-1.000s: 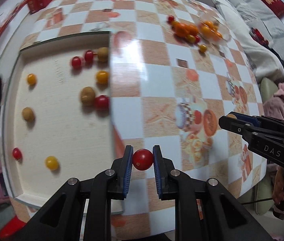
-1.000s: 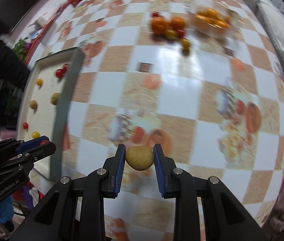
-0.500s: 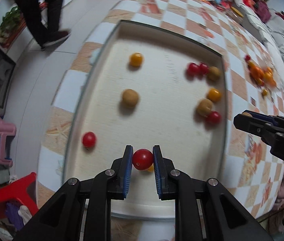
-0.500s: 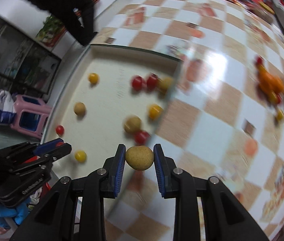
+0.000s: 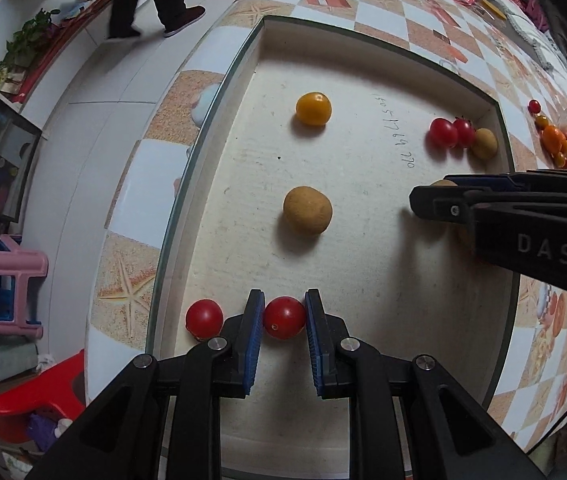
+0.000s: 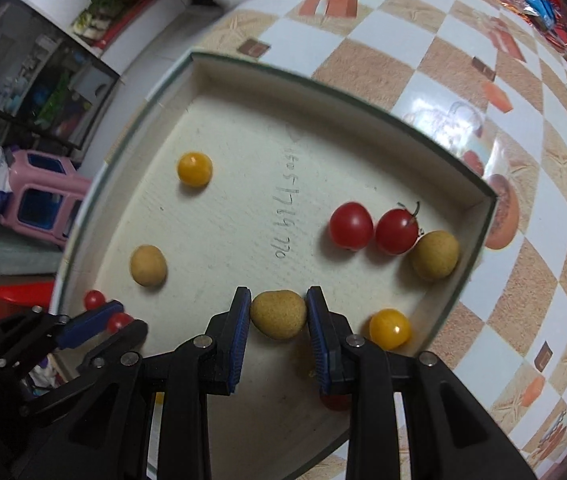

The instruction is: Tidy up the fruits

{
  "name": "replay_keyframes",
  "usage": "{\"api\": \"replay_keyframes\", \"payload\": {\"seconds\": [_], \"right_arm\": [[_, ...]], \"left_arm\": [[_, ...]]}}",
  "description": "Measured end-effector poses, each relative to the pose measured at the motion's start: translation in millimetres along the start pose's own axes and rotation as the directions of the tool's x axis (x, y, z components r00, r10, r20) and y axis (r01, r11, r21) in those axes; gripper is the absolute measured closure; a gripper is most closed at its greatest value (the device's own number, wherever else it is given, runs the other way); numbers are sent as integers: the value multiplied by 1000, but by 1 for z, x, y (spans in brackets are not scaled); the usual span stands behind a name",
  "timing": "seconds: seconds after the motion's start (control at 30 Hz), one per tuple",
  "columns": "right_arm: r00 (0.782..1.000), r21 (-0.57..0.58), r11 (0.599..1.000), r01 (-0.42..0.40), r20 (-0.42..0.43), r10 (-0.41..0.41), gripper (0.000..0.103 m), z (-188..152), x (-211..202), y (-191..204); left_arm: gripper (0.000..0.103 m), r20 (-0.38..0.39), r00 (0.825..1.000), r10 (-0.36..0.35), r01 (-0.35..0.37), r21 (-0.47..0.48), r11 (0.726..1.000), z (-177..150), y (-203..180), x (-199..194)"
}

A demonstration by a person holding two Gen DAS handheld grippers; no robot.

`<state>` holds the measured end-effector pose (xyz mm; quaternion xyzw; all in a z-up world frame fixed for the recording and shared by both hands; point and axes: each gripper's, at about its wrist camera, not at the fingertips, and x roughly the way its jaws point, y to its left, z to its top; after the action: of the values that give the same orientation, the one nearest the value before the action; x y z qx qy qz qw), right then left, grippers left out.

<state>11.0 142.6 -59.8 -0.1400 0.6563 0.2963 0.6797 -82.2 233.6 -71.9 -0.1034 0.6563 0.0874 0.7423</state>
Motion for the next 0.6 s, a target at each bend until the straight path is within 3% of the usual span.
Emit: {"api": "replay_keyframes", "payload": {"seconds": [0.1,0.13,0.17,0.23,0.3,0.47,0.5,0.53,0.57,0.6], "right_arm": [[1000,-42,999,3,-6,-4,60,0,0,7],[1000,-54,999,11,-7,-11,49,1,1,11],[999,-61,998,30,-10,-31,42,1,2,13],[1000,-52,998,28,-4,-28,42,2,0,14],[1000,-36,999,21,9,-20,41,3,-6,12],[999,-8,1000,4,53,-3,22,5,-31,7],[998,-3,1000,2,60,-2,21,6,-36,6],[998,3,1000,6,64,-6,19,5,-42,5],[998,13,1000,13,69,-13,16,3,-49,3],[997,23,1000,14,72,-16,13,1,-54,1]], "left_arm": [[81,-1,1000,1,-1,0,1000,1,-2,2],[77,-3,1000,-2,2,1,1000,1,-3,2],[60,-5,1000,-10,10,1,1000,1,-5,3],[37,17,1000,17,-17,-1,1000,0,-7,0],[37,38,999,24,-24,2,1000,1,-8,-5],[36,30,999,39,-39,1,999,2,-8,-11],[32,25,999,45,-45,-3,999,2,-10,-13],[16,19,999,50,-50,-6,999,1,-12,-15],[9,21,998,59,-58,-11,998,1,-12,-18],[9,36,997,69,-68,-16,998,1,-13,-23]]}}
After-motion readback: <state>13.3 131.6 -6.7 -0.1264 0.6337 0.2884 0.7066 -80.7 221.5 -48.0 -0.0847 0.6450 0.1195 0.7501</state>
